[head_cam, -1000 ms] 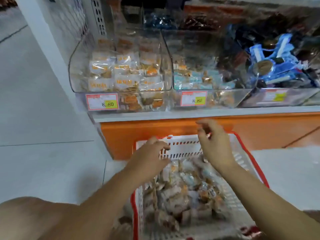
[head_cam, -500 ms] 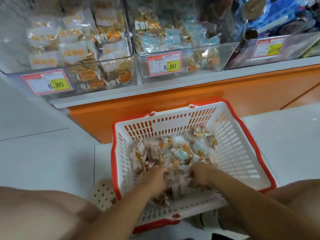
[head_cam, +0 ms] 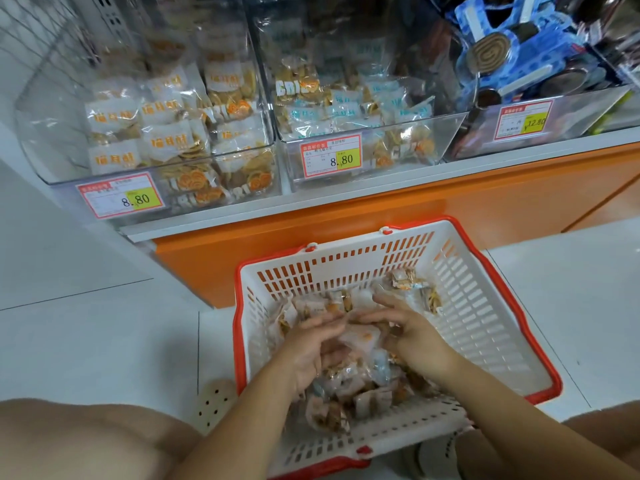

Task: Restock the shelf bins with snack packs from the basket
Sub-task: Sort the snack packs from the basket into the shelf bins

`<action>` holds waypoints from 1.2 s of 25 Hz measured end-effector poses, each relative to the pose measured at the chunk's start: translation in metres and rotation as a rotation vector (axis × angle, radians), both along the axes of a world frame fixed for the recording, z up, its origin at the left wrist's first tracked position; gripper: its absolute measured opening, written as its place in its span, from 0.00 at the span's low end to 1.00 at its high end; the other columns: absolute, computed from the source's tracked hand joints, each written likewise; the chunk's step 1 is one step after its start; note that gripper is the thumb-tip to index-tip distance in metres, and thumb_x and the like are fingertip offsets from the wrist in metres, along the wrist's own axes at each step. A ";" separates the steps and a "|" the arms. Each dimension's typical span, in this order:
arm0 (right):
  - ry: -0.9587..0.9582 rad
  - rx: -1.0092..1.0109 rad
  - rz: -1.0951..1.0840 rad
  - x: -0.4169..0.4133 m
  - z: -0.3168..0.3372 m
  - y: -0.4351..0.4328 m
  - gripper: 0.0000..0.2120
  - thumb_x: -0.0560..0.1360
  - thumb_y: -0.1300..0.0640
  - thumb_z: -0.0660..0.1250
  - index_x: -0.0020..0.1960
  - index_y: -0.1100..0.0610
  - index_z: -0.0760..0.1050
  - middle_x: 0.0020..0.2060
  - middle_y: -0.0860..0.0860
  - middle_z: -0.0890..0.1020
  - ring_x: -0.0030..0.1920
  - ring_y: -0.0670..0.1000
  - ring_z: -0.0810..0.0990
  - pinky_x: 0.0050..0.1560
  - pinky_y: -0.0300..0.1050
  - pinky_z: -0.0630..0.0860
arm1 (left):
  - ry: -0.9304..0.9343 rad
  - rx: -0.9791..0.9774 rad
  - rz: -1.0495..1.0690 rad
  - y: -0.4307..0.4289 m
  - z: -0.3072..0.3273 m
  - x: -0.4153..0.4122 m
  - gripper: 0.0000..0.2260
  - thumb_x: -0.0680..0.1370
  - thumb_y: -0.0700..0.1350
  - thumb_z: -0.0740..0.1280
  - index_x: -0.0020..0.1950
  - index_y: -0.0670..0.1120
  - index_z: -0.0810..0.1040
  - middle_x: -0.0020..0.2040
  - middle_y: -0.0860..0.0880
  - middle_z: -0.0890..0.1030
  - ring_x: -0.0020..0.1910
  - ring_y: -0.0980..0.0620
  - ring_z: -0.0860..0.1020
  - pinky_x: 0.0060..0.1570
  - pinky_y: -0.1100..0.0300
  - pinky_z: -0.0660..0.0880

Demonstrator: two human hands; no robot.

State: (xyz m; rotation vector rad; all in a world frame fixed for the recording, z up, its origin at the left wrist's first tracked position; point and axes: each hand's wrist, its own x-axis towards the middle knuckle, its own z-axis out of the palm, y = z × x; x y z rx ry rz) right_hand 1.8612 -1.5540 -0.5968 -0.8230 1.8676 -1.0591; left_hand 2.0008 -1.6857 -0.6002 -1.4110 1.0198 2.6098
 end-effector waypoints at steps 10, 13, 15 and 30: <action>-0.441 -0.064 -0.459 -0.013 -0.001 0.000 0.08 0.79 0.62 0.65 0.54 0.66 0.80 0.32 0.53 0.82 0.29 0.49 0.80 0.33 0.41 0.81 | 0.103 -0.132 0.040 0.005 0.007 0.001 0.19 0.74 0.30 0.69 0.62 0.45 0.77 0.54 0.46 0.85 0.47 0.50 0.84 0.38 0.61 0.81; -0.464 -0.076 -0.496 -0.011 0.000 -0.003 0.07 0.80 0.63 0.63 0.51 0.66 0.78 0.28 0.54 0.79 0.28 0.48 0.80 0.32 0.40 0.80 | 0.135 -0.070 0.022 0.006 0.008 0.002 0.16 0.74 0.33 0.70 0.61 0.44 0.77 0.51 0.43 0.85 0.43 0.49 0.84 0.40 0.58 0.82; -0.549 -0.089 -0.517 -0.011 -0.001 -0.004 0.05 0.80 0.64 0.62 0.49 0.67 0.75 0.34 0.59 0.81 0.32 0.52 0.83 0.33 0.41 0.81 | 0.129 -0.054 0.011 0.010 0.007 0.001 0.11 0.75 0.33 0.70 0.56 0.42 0.78 0.49 0.43 0.85 0.45 0.47 0.84 0.43 0.56 0.83; -0.620 -0.105 -0.349 0.005 0.010 -0.004 0.15 0.66 0.63 0.74 0.49 0.66 0.74 0.51 0.65 0.82 0.47 0.62 0.83 0.50 0.52 0.82 | 0.099 -0.204 0.031 0.008 0.012 0.007 0.12 0.76 0.38 0.70 0.60 0.41 0.80 0.53 0.44 0.85 0.50 0.45 0.84 0.46 0.55 0.82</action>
